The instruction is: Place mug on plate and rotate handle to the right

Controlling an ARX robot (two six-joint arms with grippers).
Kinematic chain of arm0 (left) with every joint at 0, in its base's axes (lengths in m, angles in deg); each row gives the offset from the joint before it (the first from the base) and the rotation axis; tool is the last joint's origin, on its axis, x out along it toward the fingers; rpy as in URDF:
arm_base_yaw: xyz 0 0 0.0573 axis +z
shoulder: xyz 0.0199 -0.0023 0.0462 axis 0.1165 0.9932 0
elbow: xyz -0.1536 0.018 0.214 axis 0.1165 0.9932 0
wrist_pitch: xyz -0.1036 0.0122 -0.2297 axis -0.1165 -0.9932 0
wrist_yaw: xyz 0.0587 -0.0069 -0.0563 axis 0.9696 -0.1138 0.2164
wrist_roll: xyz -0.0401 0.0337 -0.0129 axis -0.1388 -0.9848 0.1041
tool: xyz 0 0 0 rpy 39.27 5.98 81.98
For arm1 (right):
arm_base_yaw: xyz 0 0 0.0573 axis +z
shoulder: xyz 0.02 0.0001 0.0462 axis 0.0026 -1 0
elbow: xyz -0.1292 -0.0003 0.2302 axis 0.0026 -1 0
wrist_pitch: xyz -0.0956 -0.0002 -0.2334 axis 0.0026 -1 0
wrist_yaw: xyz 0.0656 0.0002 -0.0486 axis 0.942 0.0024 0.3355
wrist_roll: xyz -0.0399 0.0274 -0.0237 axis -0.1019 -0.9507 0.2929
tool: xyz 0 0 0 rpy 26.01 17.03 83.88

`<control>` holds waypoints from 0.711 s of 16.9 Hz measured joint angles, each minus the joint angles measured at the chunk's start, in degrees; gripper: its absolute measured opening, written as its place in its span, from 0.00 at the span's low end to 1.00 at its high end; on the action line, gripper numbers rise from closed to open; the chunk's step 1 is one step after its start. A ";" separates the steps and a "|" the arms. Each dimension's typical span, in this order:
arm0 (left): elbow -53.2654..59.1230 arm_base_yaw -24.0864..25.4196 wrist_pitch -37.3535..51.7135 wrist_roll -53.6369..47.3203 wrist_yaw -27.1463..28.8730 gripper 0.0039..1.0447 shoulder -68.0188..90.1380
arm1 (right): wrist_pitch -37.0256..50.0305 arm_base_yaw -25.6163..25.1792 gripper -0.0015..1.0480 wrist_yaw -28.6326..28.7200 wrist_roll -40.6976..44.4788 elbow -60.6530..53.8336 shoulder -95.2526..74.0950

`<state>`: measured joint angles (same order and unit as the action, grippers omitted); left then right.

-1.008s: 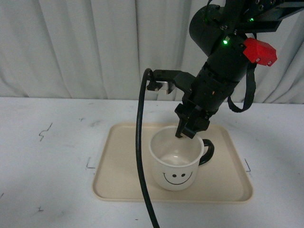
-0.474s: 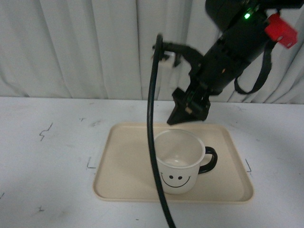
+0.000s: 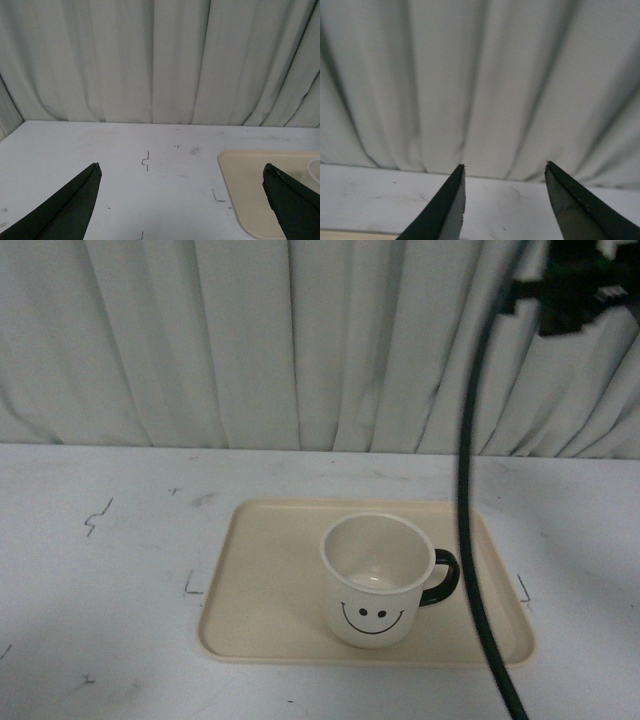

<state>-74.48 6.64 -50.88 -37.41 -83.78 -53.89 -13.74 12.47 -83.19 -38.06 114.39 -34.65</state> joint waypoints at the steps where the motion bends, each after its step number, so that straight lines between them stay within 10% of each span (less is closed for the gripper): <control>1: 0.00 0.00 0.00 0.02 -0.04 0.94 0.00 | 4.92 -1.62 0.40 -0.15 -1.81 -5.64 1.66; 5: 0.00 0.00 0.02 0.02 -0.07 0.94 0.00 | 13.46 -4.09 0.02 3.65 -4.48 -22.34 15.17; 12: 0.00 0.00 0.02 0.00 -0.09 0.94 0.00 | 12.44 -7.91 0.02 6.97 -4.55 -36.46 28.37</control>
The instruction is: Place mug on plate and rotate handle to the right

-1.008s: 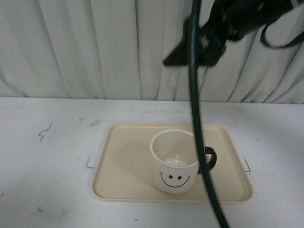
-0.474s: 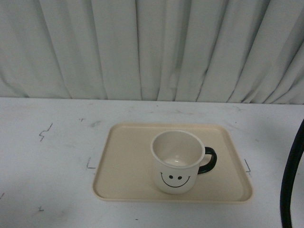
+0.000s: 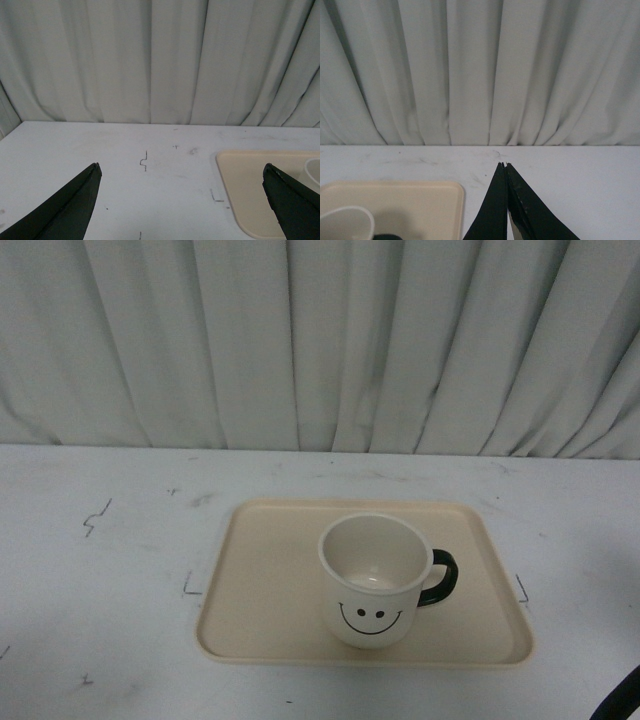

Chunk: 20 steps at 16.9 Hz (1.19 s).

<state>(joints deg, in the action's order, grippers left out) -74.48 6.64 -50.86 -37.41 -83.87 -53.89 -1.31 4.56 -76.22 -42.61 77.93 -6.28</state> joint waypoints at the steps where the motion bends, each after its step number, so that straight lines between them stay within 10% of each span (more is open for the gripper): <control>1: 0.00 0.00 -0.02 0.00 0.00 0.94 0.00 | -1.07 -0.50 0.02 0.24 0.00 -1.86 2.05; 20: 0.00 0.00 -0.02 0.00 0.00 0.94 0.00 | -29.57 -4.72 0.02 4.22 -0.04 -11.93 42.16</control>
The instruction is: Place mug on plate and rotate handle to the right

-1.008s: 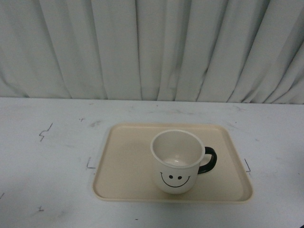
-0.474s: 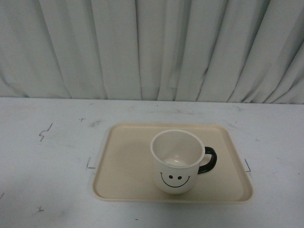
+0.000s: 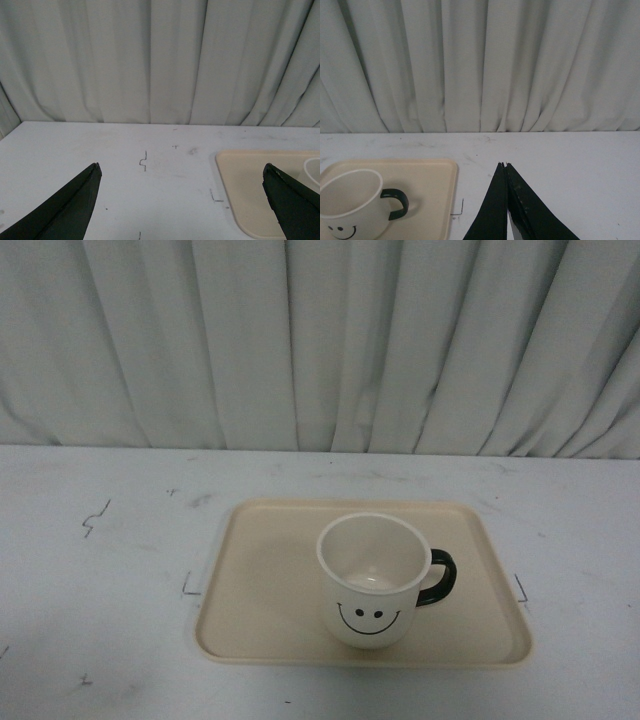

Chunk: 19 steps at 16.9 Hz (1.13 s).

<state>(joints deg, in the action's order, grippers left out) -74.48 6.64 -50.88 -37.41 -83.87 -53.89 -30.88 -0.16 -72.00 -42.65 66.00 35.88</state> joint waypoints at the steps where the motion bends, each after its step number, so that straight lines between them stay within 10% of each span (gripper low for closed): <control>1: 0.00 0.00 0.00 0.00 0.00 0.94 0.00 | -1.66 0.00 0.02 0.00 0.02 -0.02 1.79; 19: 0.00 0.00 0.00 0.02 -0.02 0.94 0.00 | -24.04 0.00 0.02 0.11 0.00 0.15 24.65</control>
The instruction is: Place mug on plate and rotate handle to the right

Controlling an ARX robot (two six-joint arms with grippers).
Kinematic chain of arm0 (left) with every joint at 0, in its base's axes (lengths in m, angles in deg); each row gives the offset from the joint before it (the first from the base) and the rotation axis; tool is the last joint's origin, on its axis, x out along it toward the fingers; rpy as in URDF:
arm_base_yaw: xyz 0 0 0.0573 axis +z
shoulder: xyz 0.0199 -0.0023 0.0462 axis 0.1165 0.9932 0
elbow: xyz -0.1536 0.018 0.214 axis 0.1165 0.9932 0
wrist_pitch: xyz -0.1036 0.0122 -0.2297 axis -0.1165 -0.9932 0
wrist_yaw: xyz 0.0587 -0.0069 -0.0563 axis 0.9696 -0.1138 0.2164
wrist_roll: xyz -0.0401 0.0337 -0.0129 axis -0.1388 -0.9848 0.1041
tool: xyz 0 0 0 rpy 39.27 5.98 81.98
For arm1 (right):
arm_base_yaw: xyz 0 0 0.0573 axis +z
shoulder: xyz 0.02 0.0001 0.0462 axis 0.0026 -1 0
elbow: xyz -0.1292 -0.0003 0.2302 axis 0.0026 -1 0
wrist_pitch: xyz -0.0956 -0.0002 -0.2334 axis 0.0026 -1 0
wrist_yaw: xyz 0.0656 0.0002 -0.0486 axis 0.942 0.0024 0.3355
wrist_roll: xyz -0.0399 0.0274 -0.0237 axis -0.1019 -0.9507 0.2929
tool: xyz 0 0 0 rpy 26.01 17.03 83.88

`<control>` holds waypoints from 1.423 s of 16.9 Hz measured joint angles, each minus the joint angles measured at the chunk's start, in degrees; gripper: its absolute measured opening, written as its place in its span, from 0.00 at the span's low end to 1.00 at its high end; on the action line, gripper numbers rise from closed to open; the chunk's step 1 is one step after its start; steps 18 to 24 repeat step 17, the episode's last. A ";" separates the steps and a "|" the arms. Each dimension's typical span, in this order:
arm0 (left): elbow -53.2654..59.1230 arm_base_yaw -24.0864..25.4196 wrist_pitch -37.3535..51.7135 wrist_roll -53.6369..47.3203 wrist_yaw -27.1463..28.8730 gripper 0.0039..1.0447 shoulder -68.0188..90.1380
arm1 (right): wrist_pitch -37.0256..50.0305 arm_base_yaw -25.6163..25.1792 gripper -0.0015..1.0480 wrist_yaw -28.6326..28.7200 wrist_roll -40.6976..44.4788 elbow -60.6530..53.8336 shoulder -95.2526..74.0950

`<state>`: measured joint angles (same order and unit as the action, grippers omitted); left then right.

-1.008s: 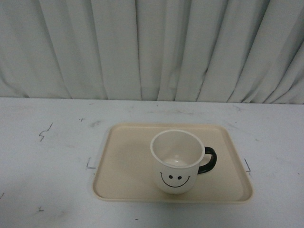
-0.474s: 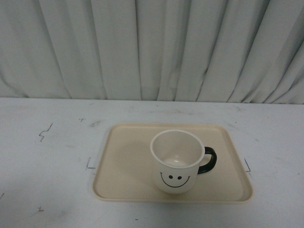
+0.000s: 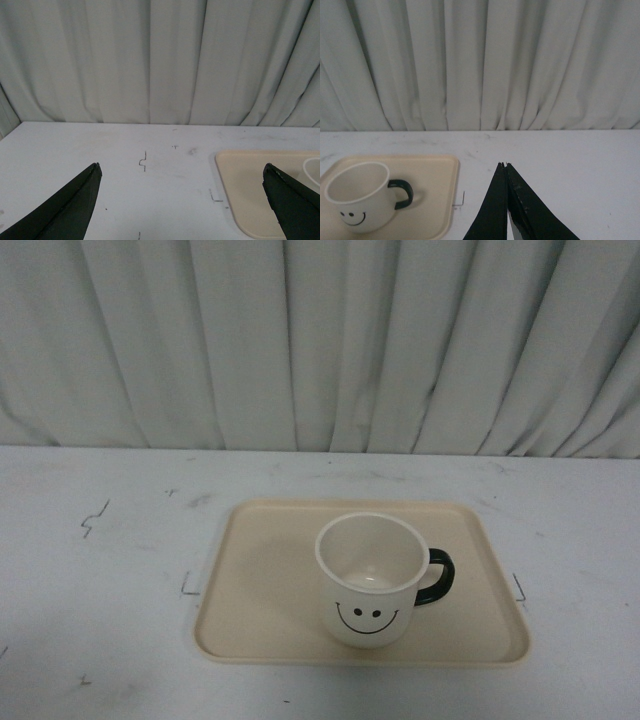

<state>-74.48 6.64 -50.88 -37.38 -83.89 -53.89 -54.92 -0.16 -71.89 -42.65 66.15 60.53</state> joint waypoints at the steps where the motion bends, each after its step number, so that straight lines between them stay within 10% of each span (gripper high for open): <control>1: 0.00 0.00 0.04 -0.02 0.00 0.94 0.00 | -1.42 0.00 0.02 0.00 0.02 -0.15 0.00; 11: 0.00 0.00 0.02 -0.02 0.02 0.94 0.00 | -0.90 0.00 0.93 0.02 0.02 -0.15 0.02; 24: 0.00 0.00 0.02 -0.02 0.02 0.94 0.00 | -0.90 0.00 0.94 0.02 -0.15 -0.15 0.02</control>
